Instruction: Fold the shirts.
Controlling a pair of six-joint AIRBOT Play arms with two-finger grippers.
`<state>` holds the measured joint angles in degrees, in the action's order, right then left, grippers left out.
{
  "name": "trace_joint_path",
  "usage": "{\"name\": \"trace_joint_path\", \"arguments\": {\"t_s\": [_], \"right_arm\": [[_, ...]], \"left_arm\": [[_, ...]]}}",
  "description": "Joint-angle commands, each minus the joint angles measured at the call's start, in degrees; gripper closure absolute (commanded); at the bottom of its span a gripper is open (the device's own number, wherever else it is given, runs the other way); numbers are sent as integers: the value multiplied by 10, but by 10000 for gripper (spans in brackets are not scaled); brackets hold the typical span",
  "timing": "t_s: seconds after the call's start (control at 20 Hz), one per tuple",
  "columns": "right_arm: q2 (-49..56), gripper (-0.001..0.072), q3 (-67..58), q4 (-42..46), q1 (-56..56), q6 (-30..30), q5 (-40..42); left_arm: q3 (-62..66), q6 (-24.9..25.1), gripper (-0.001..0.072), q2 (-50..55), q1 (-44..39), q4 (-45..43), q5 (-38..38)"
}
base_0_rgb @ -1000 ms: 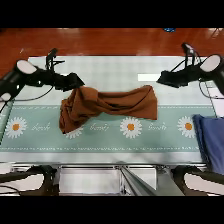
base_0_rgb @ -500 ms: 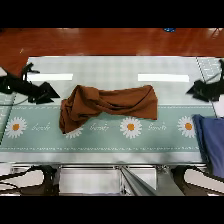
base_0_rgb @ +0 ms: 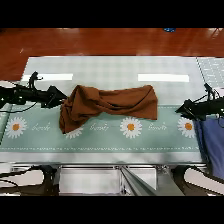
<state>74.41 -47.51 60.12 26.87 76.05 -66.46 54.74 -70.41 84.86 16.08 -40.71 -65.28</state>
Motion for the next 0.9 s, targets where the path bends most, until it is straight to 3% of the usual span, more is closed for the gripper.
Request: {"name": "trace_joint_path", "arguments": {"t_s": [0.0, 0.1, 0.15, 0.2, 0.25, 0.35, 0.85], "right_arm": [[-1, 304, 7, -22, 0, -6, 5], [0, 304, 7, -39, -14, -19, 11], [0, 304, 7, -41, -27, -19, 16], [1, 304, 7, -40, -45, -19, 25], [4, 303, 7, -42, -63, -16, 34], [12, 303, 7, -44, -92, 0, 57], [89, 304, 7, -138, -199, -9, 82]], "left_arm": [[-3, 6, 198, 26, -8, 19, 25], [2, 8, 203, 43, -23, 33, 32], [7, 8, 277, 51, -30, 33, 33], [15, 8, 528, 58, -35, 33, 32], [21, 10, 693, 61, -41, 33, 32], [40, 31, 691, 59, -45, 33, 30], [113, 31, 691, 58, -46, 33, -13]]}}
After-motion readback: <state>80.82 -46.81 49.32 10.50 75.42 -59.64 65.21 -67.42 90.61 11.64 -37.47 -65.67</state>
